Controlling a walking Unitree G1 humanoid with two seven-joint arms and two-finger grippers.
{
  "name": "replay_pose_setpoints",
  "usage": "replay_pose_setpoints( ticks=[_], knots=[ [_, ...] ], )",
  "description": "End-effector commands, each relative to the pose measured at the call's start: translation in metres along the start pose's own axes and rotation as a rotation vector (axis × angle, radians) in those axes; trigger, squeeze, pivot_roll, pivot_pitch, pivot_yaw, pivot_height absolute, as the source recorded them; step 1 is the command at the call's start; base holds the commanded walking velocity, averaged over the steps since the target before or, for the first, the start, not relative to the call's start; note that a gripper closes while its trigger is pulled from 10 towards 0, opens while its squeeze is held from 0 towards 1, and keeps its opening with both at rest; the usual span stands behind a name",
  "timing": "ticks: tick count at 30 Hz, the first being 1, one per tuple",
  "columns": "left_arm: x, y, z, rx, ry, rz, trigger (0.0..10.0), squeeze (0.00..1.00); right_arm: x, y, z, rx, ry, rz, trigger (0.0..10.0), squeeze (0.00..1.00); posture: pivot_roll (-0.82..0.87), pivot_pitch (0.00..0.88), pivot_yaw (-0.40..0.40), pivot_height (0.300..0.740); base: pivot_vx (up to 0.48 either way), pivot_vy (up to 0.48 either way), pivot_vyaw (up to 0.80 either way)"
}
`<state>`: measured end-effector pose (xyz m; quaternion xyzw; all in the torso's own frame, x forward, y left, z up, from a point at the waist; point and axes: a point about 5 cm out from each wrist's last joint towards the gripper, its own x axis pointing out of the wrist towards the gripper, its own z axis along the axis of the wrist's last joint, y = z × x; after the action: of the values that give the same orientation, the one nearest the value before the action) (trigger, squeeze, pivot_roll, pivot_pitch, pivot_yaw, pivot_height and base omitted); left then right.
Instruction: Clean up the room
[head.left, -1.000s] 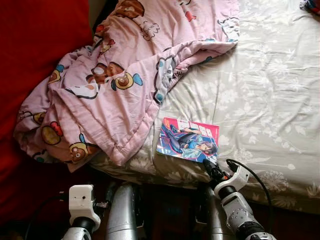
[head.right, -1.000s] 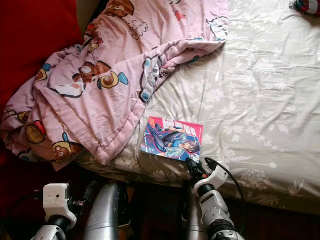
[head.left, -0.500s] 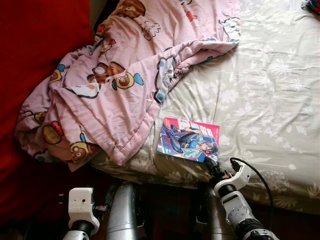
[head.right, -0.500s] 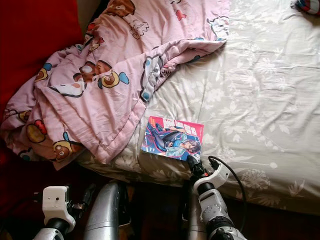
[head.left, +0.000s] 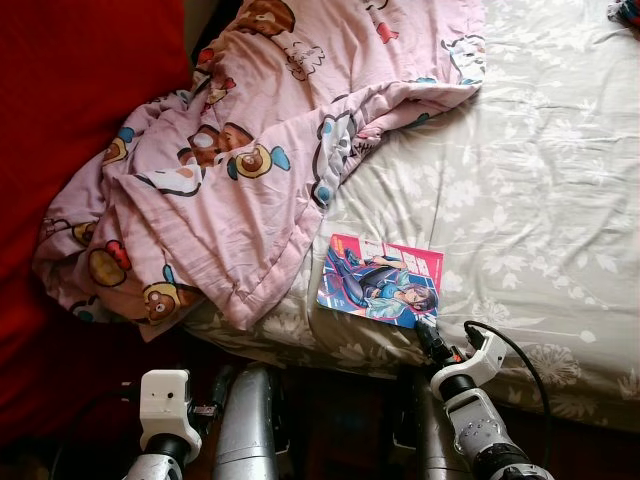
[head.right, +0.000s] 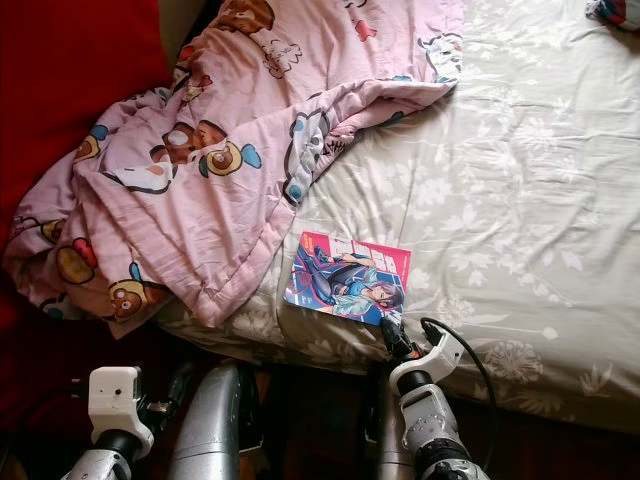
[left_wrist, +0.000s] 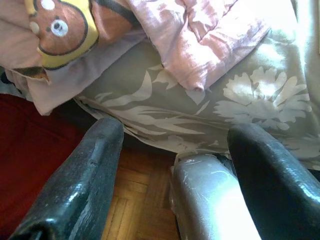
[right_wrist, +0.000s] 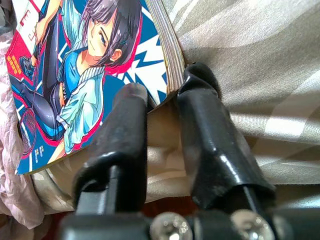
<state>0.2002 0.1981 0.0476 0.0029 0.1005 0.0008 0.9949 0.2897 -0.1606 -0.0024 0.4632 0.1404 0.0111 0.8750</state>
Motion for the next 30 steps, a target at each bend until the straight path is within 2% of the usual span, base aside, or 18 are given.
replay_pose_setpoints(
  ticks=[1,4,8,11,16,22,25,27,30],
  knots=[
    [-0.004,0.005,-0.01,0.029,0.045,0.013,10.0,0.0,-0.009,-0.01,-0.018,0.033,0.051,-0.055,0.0,0.0,0.15,0.307,0.1,0.583,0.0,0.0,0.0],
    [0.0,0.006,-0.01,0.031,0.043,0.016,10.0,0.0,-0.009,-0.01,-0.016,0.012,0.041,-0.052,0.0,0.0,0.14,0.291,0.095,0.583,0.0,0.0,0.0],
    [0.011,0.006,-0.01,0.031,0.032,0.02,10.0,0.0,-0.01,-0.014,-0.001,-0.009,-0.052,-0.07,0.0,0.0,0.12,0.254,0.084,0.583,0.0,0.0,0.0],
    [0.018,0.006,-0.011,0.027,0.028,0.024,10.0,0.0,-0.011,-0.011,0.005,-0.042,-0.114,-0.038,0.0,0.0,0.1,0.23,0.08,0.583,0.0,0.0,0.0],
    [0.031,0.005,-0.016,0.017,0.022,0.036,10.0,0.0,-0.013,-0.002,0.006,-0.124,-0.17,-0.001,0.0,0.0,0.05,0.179,0.063,0.583,0.0,0.0,0.0],
    [0.038,0.004,-0.016,0.01,0.014,0.042,10.0,0.0,-0.015,0.0,0.009,-0.149,-0.214,-0.016,0.0,0.0,0.03,0.157,0.054,0.583,0.0,0.0,0.0],
    [0.041,0.003,-0.018,0.01,0.012,0.042,10.0,0.0,-0.018,-0.004,0.007,-0.098,-0.227,-0.049,0.0,0.0,0.02,0.141,0.048,0.583,0.0,0.0,0.0],
    [0.042,0.003,-0.019,0.01,0.01,0.043,10.0,0.0,-0.022,-0.012,0.0,0.0,-0.227,-0.12,0.0,0.0,0.03,0.131,0.045,0.583,0.0,0.0,0.0],
    [0.043,0.004,-0.02,0.009,0.007,0.046,10.0,0.0,-0.028,-0.021,-0.007,0.066,-0.23,-0.197,0.0,0.0,0.03,0.126,0.044,0.583,0.0,0.0,0.0]
  ],
)
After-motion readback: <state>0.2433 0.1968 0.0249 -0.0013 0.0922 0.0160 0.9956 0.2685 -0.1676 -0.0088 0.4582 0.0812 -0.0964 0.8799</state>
